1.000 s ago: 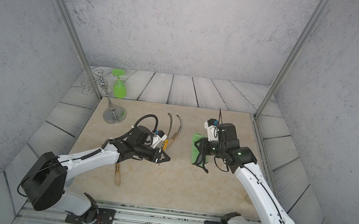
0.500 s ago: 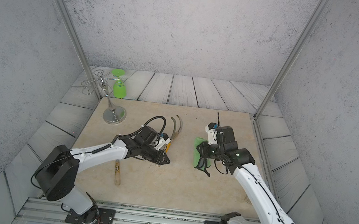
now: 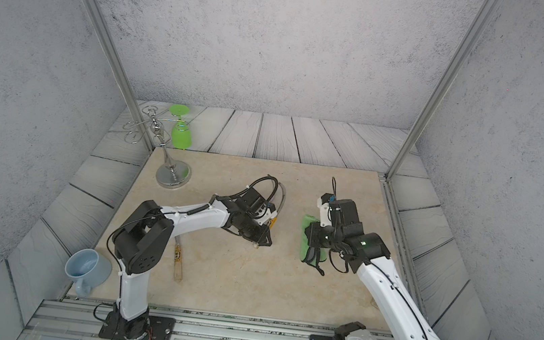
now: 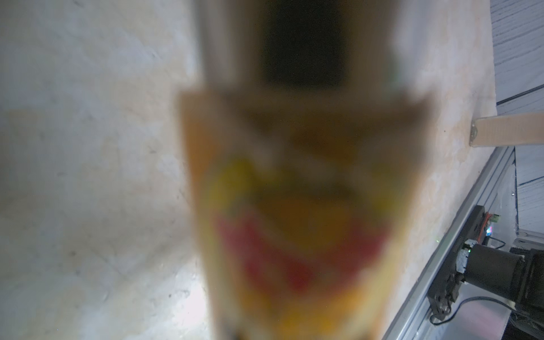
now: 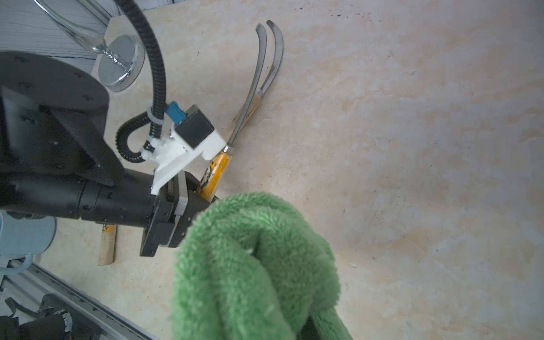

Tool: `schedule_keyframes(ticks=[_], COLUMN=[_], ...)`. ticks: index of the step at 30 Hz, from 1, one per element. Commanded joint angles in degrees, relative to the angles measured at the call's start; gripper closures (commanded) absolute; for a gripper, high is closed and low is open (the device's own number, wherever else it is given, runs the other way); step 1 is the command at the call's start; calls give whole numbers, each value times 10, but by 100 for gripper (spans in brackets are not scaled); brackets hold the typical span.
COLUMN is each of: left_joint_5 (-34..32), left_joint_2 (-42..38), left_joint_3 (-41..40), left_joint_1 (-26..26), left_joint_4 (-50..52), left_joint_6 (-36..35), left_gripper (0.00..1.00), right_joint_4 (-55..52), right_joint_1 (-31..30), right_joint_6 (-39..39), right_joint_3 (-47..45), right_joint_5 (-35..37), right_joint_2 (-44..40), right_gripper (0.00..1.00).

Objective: Wipe small sickles with rags
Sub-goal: Place the small sickle at the center of the board.

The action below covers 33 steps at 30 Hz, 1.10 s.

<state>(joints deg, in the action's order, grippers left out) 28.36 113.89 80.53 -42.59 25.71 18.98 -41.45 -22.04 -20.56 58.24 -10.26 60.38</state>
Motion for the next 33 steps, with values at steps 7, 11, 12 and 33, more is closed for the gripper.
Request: schedule_keyframes(ticks=[7, 11, 12, 33], left_joint_5=[-16, -18, -19, -70], left_joint_2=[118, 162, 174, 308], left_joint_3=[178, 246, 260, 447], left_joint_1=[4, 7, 7, 26], left_joint_4=[99, 134, 141, 234], left_joint_6=[-38, -43, -43, -28], left_gripper=[100, 100, 100, 93], right_joint_4=[-14, -14, -14, -1], right_joint_1=[5, 7, 8, 13], right_joint_6=[5, 5, 6, 7], right_joint_3=[-18, -21, -21, -33], right_joint_5=[25, 25, 26, 17], right_joint_2=[-28, -33, -34, -38], right_gripper=[76, 76, 76, 74])
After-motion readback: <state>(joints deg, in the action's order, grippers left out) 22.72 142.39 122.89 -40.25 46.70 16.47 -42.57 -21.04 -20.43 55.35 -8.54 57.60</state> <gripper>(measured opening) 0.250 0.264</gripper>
